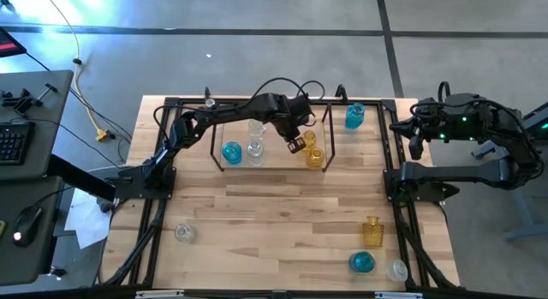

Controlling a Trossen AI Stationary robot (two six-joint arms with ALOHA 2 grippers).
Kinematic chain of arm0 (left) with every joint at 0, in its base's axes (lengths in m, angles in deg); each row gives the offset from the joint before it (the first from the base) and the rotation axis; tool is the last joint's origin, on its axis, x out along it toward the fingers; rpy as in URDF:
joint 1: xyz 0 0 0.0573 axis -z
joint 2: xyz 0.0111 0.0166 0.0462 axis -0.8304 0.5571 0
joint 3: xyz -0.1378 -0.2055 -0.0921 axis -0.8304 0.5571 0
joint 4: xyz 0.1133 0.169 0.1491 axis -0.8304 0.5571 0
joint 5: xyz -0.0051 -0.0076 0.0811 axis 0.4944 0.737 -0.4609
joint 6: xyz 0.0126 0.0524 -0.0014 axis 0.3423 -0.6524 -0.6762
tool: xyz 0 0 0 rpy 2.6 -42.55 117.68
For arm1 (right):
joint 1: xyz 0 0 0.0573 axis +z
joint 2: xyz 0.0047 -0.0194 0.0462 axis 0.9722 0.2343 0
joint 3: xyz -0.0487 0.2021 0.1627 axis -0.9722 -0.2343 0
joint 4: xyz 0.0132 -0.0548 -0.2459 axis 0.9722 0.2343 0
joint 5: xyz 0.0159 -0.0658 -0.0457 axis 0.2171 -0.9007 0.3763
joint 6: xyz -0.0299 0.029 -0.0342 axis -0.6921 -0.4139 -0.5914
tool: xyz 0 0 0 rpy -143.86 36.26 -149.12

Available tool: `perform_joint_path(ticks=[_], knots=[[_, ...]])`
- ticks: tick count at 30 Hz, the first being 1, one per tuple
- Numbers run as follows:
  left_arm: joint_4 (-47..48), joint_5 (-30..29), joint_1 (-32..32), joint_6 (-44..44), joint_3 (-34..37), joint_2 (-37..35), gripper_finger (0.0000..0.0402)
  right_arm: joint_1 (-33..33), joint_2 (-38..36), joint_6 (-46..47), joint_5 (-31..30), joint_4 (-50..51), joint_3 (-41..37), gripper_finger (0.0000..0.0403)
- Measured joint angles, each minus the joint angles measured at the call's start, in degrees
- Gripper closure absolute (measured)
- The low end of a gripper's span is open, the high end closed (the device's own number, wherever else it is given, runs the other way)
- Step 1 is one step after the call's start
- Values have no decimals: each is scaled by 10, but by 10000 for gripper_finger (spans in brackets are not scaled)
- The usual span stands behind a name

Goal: Sort vases onto shelf
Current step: Put the yellow vase on the shelf aligned with the other yellow vase

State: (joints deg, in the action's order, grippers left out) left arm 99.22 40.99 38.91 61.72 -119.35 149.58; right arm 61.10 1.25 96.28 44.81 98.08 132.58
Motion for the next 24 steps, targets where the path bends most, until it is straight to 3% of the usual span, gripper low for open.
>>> perform_joint_path(ticks=[5, 17, 24], knots=[[32, 14, 2, -4, 0, 0, 401, 0, 0, -6, 0, 0, 0, 403], [4, 81, 3, 0, 0, 0, 401, 0, 0, -5, 0, 0, 0, 403], [-17, 79, 3, 0, 0, 0, 401, 0, 0, -5, 0, 0, 0, 403]])
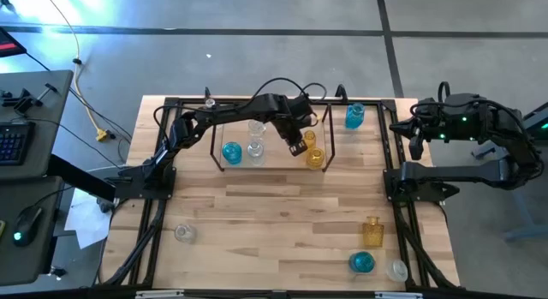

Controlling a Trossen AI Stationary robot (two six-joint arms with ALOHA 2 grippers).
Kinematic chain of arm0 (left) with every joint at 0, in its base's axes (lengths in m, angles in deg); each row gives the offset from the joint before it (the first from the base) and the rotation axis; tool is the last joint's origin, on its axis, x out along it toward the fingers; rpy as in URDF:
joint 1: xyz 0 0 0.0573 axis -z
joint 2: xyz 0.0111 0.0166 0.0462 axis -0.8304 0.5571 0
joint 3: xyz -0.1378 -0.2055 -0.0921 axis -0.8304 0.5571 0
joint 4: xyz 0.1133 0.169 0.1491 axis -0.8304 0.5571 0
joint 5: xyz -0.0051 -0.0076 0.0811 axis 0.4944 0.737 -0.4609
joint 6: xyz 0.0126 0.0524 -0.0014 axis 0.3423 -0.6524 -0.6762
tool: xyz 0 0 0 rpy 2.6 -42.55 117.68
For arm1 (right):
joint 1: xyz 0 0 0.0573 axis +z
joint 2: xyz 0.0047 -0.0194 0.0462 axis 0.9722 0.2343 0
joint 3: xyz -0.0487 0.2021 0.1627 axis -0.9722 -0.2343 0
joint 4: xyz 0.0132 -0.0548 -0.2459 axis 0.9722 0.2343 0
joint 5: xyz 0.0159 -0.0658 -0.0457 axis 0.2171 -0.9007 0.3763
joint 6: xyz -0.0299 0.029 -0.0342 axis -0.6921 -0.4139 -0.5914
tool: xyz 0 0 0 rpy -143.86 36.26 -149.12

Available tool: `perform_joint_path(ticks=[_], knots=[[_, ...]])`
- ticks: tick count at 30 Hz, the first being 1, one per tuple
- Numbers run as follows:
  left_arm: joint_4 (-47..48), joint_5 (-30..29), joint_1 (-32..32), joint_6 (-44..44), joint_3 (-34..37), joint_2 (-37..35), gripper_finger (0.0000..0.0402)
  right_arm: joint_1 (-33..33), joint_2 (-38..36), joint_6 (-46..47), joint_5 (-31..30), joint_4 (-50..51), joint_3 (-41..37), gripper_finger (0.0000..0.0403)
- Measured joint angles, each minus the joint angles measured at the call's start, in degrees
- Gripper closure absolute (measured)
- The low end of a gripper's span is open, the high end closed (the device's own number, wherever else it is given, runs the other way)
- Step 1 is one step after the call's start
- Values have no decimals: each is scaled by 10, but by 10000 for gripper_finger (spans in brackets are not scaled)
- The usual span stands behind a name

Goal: Sort vases onto shelf
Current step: Put the yellow vase on the shelf aligned with the other yellow vase

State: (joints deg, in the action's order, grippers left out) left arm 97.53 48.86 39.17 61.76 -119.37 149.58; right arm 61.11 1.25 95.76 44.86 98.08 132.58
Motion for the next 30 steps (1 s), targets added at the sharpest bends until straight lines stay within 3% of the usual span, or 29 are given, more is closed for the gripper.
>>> perform_joint_path(ticks=[30], knots=[[-78, -1, -2, 21, 0, 0, 401, 0, 0, 4, 0, 0, 0, 403]])
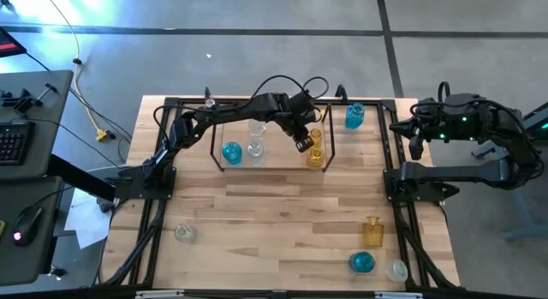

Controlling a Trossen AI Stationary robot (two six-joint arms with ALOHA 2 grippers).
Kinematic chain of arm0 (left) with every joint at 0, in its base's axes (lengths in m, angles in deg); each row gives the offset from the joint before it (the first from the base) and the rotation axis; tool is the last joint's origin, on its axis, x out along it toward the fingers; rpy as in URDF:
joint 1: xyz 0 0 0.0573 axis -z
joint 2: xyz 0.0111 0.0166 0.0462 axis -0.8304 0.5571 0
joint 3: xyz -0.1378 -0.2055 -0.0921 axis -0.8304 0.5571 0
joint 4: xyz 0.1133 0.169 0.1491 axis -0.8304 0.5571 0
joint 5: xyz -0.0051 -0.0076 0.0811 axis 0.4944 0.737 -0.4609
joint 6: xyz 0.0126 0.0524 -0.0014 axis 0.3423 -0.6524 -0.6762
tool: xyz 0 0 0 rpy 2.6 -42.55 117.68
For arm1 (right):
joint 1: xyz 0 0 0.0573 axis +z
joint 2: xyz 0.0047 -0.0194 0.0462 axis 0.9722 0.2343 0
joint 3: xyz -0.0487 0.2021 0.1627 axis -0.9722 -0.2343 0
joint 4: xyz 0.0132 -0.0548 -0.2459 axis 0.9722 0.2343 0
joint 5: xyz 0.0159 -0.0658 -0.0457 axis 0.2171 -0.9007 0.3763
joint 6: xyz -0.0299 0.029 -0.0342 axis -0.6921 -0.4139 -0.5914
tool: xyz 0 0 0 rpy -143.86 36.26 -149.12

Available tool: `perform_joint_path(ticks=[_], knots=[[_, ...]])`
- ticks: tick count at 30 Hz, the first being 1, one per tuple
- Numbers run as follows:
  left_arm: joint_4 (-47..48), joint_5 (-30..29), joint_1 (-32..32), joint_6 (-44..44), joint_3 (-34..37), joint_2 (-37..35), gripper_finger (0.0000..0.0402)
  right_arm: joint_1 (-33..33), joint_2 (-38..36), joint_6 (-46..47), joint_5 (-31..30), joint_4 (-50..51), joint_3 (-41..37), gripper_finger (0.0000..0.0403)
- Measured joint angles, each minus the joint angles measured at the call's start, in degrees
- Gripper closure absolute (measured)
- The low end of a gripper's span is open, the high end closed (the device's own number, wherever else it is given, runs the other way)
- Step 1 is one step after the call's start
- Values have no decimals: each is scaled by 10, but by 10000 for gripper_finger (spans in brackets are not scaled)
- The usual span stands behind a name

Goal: Sort vases onto shelf
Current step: Put the yellow vase on the shelf aligned with the other yellow vase

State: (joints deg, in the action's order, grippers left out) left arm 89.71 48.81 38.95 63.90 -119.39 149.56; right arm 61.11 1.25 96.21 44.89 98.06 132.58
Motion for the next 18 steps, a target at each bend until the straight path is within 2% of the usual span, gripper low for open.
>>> perform_joint_path(ticks=[13, 18], knots=[[-33, 7, 0, 4, 0, 0, 402, 0, 0, 0, 0, -9, 0, 403], [-15, 6, 0, 6, 0, 0, 401, 0, 0, 5, 3, -8, 0, 403]])
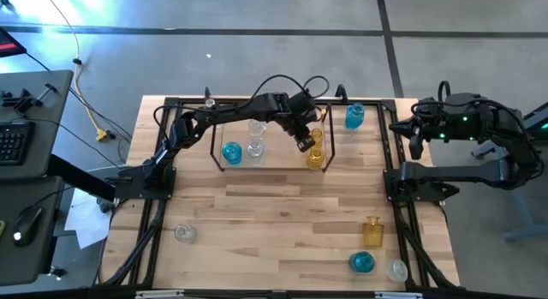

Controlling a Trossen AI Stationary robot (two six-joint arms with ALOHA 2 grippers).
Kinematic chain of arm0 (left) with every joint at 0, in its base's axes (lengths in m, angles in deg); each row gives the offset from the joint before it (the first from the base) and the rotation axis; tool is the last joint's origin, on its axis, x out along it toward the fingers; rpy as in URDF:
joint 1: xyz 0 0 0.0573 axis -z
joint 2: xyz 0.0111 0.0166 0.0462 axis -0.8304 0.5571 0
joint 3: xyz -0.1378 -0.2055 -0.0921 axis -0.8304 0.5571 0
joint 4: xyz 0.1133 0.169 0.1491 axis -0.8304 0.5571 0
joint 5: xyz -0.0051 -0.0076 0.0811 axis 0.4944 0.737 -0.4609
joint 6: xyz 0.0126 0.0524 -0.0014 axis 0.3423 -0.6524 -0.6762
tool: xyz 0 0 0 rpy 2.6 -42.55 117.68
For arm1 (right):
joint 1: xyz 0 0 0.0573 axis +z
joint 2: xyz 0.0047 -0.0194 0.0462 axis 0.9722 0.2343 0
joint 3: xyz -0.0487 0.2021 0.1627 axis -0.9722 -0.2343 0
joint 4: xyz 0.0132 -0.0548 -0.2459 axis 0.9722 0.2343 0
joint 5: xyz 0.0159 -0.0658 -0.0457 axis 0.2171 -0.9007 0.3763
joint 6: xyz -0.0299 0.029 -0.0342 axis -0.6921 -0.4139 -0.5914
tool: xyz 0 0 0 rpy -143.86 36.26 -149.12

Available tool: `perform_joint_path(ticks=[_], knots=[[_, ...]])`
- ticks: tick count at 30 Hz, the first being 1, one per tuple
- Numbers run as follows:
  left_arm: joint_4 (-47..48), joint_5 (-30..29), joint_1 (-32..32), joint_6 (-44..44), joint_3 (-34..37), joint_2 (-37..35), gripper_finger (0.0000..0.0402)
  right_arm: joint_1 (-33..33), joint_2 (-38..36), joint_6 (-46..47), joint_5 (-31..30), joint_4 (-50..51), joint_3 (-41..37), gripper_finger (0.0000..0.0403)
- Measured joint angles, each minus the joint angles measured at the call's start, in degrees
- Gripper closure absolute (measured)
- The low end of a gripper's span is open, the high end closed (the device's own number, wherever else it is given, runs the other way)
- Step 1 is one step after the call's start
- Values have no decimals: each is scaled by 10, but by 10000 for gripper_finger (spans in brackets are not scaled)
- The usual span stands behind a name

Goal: Sort vases onto shelf
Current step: Put the yellow vase on the shelf aligned with the other yellow vase, then adjust the yellow vase on the shelf

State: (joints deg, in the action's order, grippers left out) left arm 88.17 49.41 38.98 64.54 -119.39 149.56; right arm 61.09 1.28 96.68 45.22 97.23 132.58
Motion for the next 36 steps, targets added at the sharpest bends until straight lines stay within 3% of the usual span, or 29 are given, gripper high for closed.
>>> perform_joint_path(ticks=[7, 13, 26, 36], knots=[[26, -18, 1, -14, -1, -15, 401, 0, 0, 0, 3, 2, 0, 403], [117, -23, 8, -33, -1, -40, 401, 0, 0, 0, 4, 10, 0, 403], [147, 32, 60, -8, 0, -44, 401, 0, 0, -11, 2, 9, 0, 403], [101, 164, 88, -14, 0, -44, 402, 0, 0, -11, 9, 9, 0, 403]])
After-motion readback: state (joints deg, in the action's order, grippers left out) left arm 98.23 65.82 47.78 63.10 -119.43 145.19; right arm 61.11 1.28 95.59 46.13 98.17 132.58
